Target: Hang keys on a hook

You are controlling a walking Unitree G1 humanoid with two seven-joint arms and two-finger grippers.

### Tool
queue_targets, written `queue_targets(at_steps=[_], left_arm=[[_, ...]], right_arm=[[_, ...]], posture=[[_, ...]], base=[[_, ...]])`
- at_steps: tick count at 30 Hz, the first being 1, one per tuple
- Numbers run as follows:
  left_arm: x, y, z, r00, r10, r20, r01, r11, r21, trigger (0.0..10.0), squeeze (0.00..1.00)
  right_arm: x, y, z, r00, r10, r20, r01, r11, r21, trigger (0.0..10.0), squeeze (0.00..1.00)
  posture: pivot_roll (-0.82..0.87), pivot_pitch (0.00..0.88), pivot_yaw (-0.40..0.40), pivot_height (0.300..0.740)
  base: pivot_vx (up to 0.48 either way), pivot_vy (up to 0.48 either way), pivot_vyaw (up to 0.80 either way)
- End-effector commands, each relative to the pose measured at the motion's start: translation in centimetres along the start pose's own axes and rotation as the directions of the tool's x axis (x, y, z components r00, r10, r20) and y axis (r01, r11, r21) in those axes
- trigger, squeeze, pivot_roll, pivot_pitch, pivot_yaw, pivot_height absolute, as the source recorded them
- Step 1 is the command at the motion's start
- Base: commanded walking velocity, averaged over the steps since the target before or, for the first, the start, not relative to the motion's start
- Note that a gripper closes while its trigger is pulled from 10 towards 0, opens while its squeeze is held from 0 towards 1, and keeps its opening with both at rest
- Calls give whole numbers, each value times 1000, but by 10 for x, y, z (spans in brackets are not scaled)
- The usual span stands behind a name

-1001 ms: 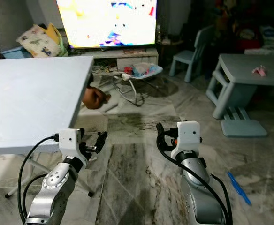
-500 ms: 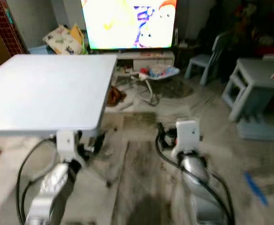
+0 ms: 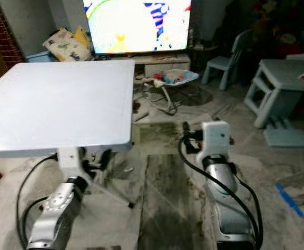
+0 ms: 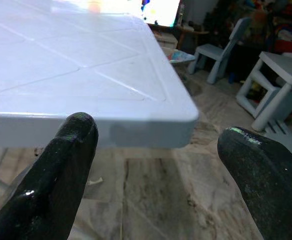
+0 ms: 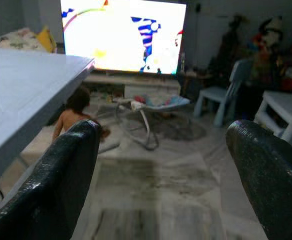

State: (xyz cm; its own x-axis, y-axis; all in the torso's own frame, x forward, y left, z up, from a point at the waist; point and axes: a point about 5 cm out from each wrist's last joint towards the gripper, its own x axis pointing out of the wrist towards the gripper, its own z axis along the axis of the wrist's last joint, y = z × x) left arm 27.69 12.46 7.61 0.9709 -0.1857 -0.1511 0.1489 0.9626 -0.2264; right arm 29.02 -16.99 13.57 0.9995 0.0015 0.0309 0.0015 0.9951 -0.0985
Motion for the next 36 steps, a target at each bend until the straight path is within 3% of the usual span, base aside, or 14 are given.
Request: queue_targets(at_steps=[1,20,36], left_arm=[[3,-1,6,1000,-19,11,19,999,26,10000,0],[3,1,11,999,-32,33,30,999,45,10000,0],[3,1,12,999,-34,35,32,998,53,10000,0]], right_arm=[[2,2,5,1000,5,21,-5,1000,12,10000,0],[-1,7,-2,1000,14,-19,-14,1000,27,10000,0],[-4,6,-5,1000,8,-29,-7,999,39,10000,0]], posture=[[-68,0,57,740],[-60,0,59,740],[-63,0,65,740]], base=[[0,0,0],[0,0,0],[0,0,-800]])
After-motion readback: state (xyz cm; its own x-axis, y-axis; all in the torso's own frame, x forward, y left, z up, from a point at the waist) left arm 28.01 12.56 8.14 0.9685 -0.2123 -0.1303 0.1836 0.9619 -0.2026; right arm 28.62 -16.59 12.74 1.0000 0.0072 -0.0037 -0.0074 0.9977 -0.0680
